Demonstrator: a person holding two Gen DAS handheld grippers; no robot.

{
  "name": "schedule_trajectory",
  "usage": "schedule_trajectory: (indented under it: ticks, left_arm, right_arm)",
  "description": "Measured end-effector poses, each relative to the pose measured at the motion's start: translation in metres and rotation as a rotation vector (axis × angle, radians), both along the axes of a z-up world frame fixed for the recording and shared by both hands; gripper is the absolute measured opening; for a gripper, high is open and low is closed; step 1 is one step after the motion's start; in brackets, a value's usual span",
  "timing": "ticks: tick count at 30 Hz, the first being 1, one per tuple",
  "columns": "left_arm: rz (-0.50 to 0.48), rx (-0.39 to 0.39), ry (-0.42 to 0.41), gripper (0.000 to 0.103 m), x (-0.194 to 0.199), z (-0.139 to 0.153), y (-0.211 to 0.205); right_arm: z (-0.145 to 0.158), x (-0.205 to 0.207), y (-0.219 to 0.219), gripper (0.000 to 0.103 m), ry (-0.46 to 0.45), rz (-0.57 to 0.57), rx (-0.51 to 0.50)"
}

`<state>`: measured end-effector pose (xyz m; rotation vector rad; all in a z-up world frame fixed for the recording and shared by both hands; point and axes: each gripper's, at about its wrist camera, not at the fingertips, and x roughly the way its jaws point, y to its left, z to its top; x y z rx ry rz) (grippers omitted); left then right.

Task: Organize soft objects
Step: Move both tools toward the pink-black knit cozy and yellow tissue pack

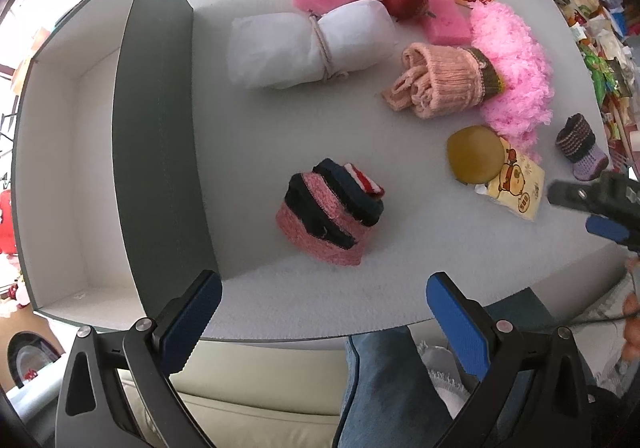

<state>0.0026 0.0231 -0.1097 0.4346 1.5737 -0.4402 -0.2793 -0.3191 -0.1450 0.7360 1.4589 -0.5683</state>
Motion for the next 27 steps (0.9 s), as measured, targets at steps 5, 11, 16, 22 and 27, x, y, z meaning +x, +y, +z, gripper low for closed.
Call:
schedule_trajectory:
  ticks: [5,11,16,22,27]
  left_arm:
    - [0.004,0.008,0.005,0.103,0.002,0.001,0.010]
    - [0.010,0.003,0.004,0.103,0.004,-0.001,0.017]
    - [0.032,0.005,-0.003,0.103,0.008,-0.004,0.016]
    - [0.009,0.001,-0.010,0.103,0.007,-0.011,0.013]
    - [0.013,0.013,-0.004,0.103,0.005,-0.016,0.011]
  right_arm:
    - [-0.019,0.013,-0.012,0.103,0.013,-0.083,-0.008]
    - [-0.031,0.028,-0.008,0.103,0.038,-0.072,-0.006]
    - [-0.028,0.045,0.009,0.103,0.023,-0.038,-0.032]
    - [-0.044,0.051,0.008,0.103,0.059,-0.018,-0.017]
    - [-0.052,0.060,0.021,0.103,0.046,-0.017,-0.016]
